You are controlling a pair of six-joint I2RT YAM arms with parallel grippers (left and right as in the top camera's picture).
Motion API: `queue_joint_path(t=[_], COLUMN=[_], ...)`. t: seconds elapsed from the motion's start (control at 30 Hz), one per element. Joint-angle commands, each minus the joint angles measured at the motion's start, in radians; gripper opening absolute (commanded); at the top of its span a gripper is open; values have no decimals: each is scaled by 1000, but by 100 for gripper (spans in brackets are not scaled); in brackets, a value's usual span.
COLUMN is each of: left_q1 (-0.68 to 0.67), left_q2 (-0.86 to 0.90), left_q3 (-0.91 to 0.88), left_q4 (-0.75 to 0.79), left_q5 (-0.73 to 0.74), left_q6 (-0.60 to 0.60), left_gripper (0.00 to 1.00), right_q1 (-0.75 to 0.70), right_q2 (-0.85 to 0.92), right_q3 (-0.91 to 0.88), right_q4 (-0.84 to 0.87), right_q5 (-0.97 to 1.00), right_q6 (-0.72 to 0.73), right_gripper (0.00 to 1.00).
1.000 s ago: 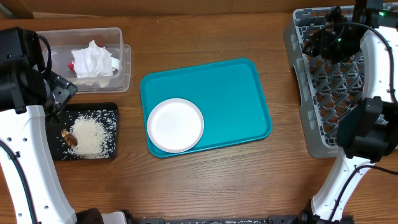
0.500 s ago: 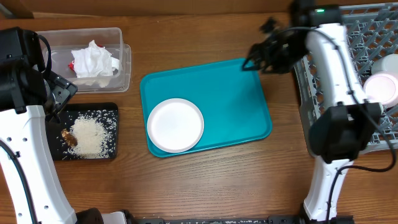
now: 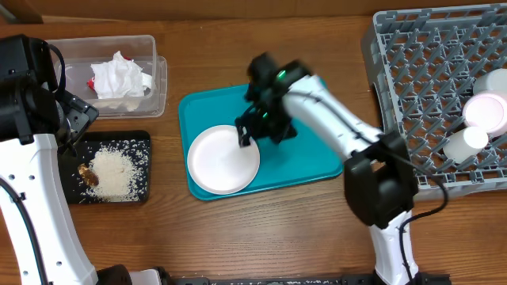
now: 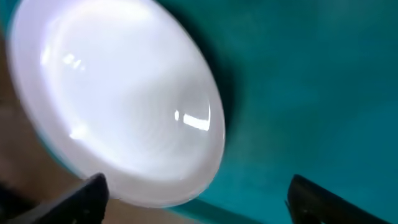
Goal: Sort waste into correct bins and load items into the dishwasher
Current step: 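Move the right gripper left to the white plate's rim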
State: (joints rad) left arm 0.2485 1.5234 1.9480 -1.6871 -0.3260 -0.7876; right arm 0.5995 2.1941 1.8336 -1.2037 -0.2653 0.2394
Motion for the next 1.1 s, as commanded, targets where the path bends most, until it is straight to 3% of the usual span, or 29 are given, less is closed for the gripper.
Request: queue_joint_path(t=[0.0, 0.17, 0.33, 1.07], left_q1=[0, 0, 0, 0], left_q2=[2, 1, 1, 2], left_q3=[-2, -2, -2, -2], left_q4=[-2, -2, -2, -2], left_q5=[-13, -13, -13, -13], left_q6=[-24, -24, -24, -24], left_gripper=[100, 100, 100, 100], right_q1=[52, 98, 100, 106], right_q2=[-41, -41, -41, -40], right_q3=[-82, -145, -146, -146], right_q4=[62, 138, 148, 170], right_q5=[192, 222, 223, 257], right_q6=[232, 264, 317, 367], right_gripper=[82, 70, 45, 34])
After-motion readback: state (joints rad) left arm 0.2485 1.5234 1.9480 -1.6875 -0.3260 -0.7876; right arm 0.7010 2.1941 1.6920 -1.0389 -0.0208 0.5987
